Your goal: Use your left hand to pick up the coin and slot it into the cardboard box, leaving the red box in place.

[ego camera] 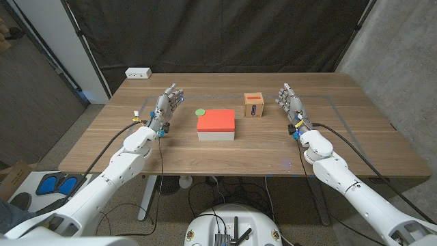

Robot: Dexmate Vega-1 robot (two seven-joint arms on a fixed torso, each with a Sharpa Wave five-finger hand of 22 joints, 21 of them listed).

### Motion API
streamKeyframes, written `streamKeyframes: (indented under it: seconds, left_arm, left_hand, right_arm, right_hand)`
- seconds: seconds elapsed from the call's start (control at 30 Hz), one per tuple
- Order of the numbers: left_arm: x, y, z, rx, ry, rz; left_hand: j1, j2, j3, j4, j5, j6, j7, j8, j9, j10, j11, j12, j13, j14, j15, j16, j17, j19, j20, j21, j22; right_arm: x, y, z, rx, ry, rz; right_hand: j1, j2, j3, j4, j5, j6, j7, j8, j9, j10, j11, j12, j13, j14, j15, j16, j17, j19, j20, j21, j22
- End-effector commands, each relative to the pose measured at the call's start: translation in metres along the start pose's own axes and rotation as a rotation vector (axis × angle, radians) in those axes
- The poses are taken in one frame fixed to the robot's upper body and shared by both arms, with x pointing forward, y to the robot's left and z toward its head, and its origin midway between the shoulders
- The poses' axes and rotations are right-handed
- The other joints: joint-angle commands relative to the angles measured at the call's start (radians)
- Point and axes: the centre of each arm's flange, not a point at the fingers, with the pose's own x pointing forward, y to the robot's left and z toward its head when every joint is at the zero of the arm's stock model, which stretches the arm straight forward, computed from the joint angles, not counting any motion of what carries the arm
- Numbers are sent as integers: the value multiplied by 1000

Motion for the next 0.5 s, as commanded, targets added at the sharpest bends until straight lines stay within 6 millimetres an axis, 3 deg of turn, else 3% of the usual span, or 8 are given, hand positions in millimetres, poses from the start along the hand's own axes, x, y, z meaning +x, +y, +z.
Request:
streamKeyframes:
  seconds: [0.03, 0.23, 0.4, 0.5]
  left_arm:
    - [-20, 3, 7, 4, 74, 110]
    - [-35, -8, 17, 41, 155, 130]
    - [-42, -12, 20, 58, 168, 164]
    - [-45, -14, 20, 34, 165, 162]
  left_hand:
    - [-7, 3, 2, -4, 2, 22, -4, -11, 5, 118, 8, 17, 6, 196, -13, 39, 9, 158, 30, 53, 16]
    - [-11, 6, 7, -3, 2, 22, 5, -13, 6, 270, 6, 42, 13, 376, -38, 74, 15, 297, 43, 113, 32]
    - [-7, 20, 21, -3, 2, 36, 15, -9, 6, 390, 10, 62, 19, 534, -72, 122, 29, 414, 27, 185, 64]
    - [-3, 34, 38, -5, 1, 36, 15, -10, 6, 530, -8, 100, 38, 695, -100, 193, 54, 495, 17, 254, 107]
  right_arm:
    - [-21, 7, 9, 36, -42, 55]
    - [-25, -4, 13, 39, -40, 100]
    - [-25, -8, 17, 2, -36, 127]
    - [-25, -9, 19, -5, -38, 132]
  right_hand:
    - [7, 6, 9, -1, 4, 7, 22, 2, 3, 10, -3, 9, 4, 4, 2, 6, -1, 6, 0, 3, 5]
    - [10, 10, 11, -2, 4, 9, 20, 2, 4, 12, -4, 8, 4, 5, 4, 7, -2, 6, 0, 3, 5]
    - [16, 16, 15, -4, 4, 11, 20, 1, 4, 13, -3, 8, 4, 6, 4, 6, -4, 6, 2, 2, 5]
    - [18, 18, 16, -4, 4, 11, 18, 1, 4, 13, -4, 7, 4, 7, 4, 6, -5, 5, 3, 2, 5]
